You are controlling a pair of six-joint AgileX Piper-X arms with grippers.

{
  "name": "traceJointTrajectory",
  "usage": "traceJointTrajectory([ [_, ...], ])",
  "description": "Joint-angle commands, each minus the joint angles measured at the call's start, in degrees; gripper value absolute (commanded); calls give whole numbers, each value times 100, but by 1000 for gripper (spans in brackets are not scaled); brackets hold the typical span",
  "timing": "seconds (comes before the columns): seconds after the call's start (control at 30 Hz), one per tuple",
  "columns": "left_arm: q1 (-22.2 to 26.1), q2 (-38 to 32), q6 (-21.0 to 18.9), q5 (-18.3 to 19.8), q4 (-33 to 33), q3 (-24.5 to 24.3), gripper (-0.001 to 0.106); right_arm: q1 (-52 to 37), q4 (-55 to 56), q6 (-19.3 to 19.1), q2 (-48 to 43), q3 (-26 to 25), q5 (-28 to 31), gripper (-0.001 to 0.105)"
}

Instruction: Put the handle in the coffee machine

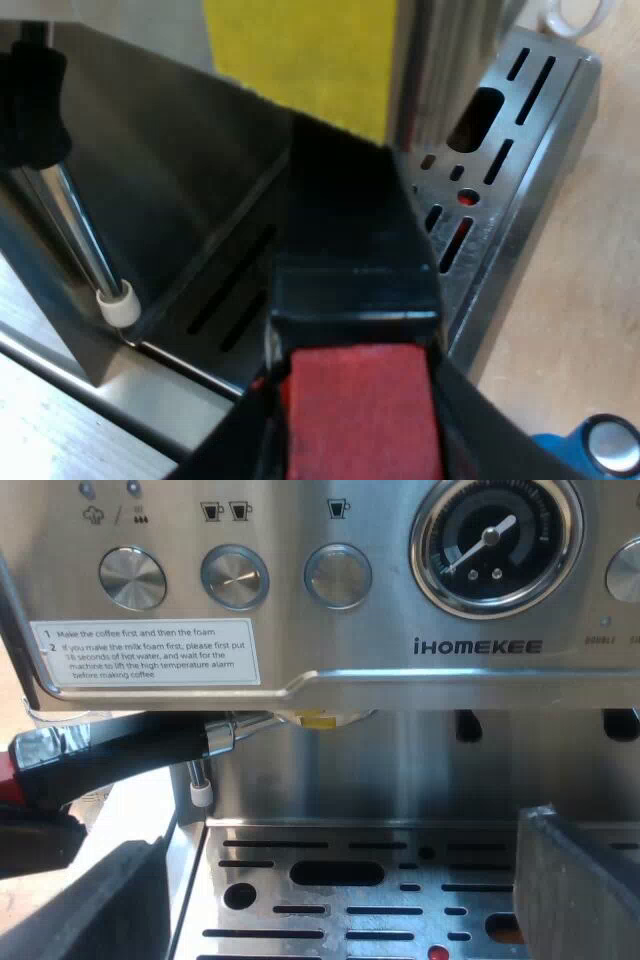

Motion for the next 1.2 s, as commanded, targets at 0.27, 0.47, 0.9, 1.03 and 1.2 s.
traceJointTrajectory([
  [0.27, -2, -123, -166, 865, -222, -368, 0, -6, 3, -14, 3, -9, -181, 71],
  [0.47, -2, -123, -159, 865, -136, -368, 0, -6, 3, -14, 3, -9, -156, 71],
  [0.9, -2, -123, -159, 865, -136, -368, 0, -134, 3, -18, 450, -9, -82, 51],
  [1.03, -2, -123, -159, 865, -136, -368, 0, -225, 26, -18, 617, -9, -98, 38],
  [1.2, -2, -123, -159, 865, -136, -368, 0, -481, 12, -18, 674, 39, -278, 39],
])
